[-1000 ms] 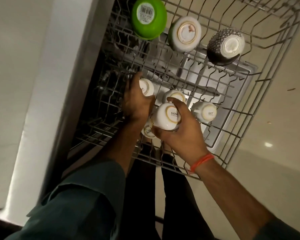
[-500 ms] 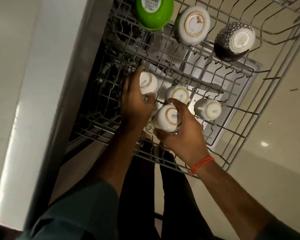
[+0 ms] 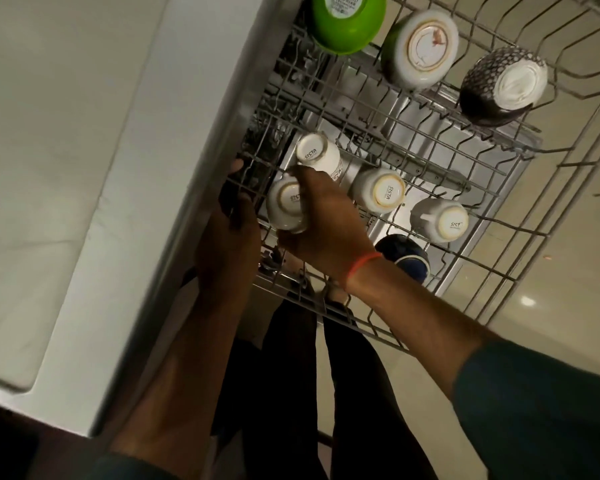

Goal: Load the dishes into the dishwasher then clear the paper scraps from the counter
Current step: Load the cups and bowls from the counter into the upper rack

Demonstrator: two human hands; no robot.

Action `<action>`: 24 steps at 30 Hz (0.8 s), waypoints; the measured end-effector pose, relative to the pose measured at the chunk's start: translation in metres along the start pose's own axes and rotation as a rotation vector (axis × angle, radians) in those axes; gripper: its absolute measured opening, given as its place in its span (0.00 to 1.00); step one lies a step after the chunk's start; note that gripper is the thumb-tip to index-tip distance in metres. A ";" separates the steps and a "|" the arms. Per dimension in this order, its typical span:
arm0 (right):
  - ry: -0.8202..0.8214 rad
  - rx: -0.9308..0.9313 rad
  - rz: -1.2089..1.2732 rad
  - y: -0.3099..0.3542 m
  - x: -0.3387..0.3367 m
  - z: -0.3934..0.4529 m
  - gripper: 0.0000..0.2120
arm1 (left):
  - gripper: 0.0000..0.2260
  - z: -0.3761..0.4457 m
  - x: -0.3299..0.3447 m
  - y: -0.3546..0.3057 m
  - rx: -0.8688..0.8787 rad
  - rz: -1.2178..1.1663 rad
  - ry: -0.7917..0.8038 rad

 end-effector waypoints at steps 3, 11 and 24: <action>0.040 -0.092 -0.127 0.001 0.015 0.011 0.37 | 0.16 -0.001 -0.001 -0.004 0.060 0.017 0.012; 0.093 -0.175 -0.503 -0.006 0.039 0.021 0.39 | 0.15 -0.001 -0.001 -0.001 0.183 -0.063 0.011; 0.043 -0.230 -0.652 -0.003 0.036 0.000 0.40 | 0.22 0.006 0.004 -0.010 0.187 0.062 0.183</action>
Point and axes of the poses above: each hand's wrist, its own z-axis towards the middle knuckle, its own x-axis out of the palm, y = z × x, the point moved 2 cm from there along z, towards the middle knuckle, and after that the axes turned 3 degrees about -x, right-handed, at the moved point
